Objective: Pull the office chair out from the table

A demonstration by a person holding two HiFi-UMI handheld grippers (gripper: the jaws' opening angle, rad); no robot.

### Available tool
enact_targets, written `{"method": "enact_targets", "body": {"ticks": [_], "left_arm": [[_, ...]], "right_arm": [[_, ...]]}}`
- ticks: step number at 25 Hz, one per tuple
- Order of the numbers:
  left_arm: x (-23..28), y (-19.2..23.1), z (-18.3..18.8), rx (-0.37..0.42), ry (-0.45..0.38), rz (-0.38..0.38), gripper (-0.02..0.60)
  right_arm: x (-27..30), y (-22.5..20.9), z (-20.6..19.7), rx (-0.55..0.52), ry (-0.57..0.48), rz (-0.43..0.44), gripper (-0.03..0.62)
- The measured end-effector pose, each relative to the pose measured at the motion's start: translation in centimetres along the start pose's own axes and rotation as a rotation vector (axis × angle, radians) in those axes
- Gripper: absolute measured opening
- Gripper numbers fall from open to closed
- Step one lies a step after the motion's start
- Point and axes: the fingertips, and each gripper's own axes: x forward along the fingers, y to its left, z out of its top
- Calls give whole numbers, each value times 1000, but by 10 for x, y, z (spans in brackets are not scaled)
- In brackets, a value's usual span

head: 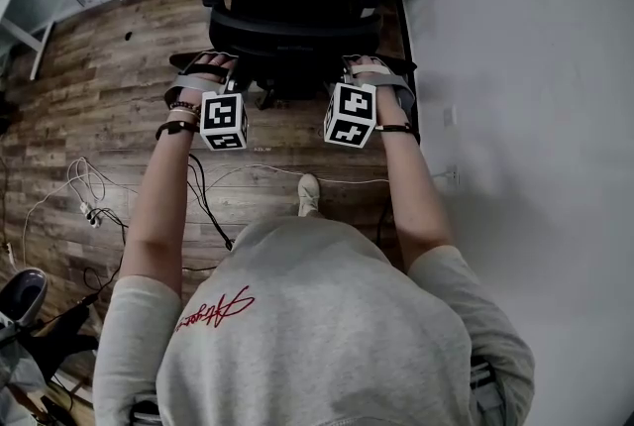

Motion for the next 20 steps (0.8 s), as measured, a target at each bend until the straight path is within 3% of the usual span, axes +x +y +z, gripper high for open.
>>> {"method": "enact_targets", "body": {"ticks": [20], "left_arm": [[-25,-21,5,16,-9,16,92]], "right_arm": [[-20,27,9,4,6,0,100]]}}
